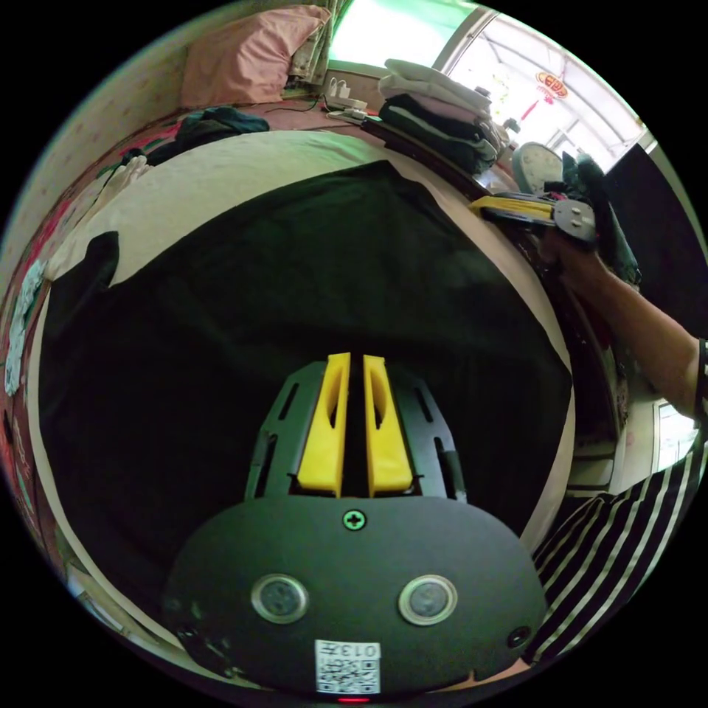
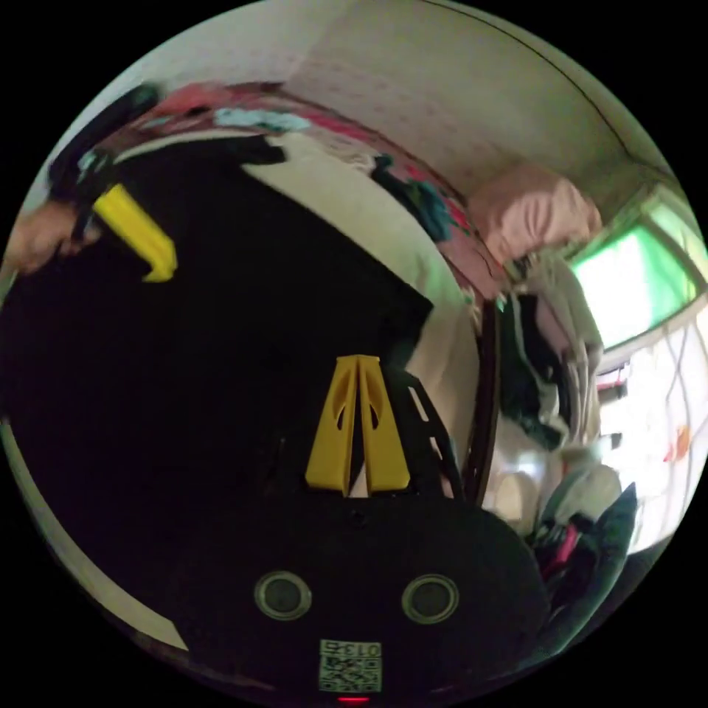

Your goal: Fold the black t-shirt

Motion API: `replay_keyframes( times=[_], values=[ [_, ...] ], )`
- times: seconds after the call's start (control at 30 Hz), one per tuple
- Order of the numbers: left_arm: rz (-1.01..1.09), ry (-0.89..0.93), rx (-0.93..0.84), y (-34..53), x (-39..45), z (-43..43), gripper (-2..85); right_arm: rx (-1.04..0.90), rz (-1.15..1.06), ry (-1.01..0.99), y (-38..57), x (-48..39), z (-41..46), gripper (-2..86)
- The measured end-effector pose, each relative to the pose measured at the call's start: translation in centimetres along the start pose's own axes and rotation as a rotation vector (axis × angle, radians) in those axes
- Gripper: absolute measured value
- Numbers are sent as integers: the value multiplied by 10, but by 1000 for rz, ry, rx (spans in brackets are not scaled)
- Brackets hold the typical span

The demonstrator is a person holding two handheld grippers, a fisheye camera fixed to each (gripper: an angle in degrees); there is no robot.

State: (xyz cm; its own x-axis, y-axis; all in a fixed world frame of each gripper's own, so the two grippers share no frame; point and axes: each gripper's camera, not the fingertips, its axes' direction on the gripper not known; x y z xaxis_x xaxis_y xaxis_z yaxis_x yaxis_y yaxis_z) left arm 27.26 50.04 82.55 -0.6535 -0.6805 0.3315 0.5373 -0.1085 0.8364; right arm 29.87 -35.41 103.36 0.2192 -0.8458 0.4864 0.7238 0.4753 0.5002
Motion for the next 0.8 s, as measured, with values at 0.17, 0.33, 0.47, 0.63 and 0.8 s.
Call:
replay_keyframes(
  times=[0.17, 0.33, 0.47, 0.63, 0.8],
  values=[
    [-18, 3, 9, -17, -2, 5, 21, -107, 217, -168, -3, 56, 39, 56],
    [-18, 5, 10, -31, -3, 10, 19, -59, 306, -383, -17, 81, 59, 74],
    [-23, 19, 7, -43, -6, 14, 16, -82, 271, -384, -24, 80, 70, 69],
    [-24, 27, 15, -54, -6, 18, 13, -99, 141, -310, -32, 65, 67, 46],
    [-21, 10, 18, -63, -2, 22, 11, -133, 114, -274, -31, 66, 65, 18]
  ],
)
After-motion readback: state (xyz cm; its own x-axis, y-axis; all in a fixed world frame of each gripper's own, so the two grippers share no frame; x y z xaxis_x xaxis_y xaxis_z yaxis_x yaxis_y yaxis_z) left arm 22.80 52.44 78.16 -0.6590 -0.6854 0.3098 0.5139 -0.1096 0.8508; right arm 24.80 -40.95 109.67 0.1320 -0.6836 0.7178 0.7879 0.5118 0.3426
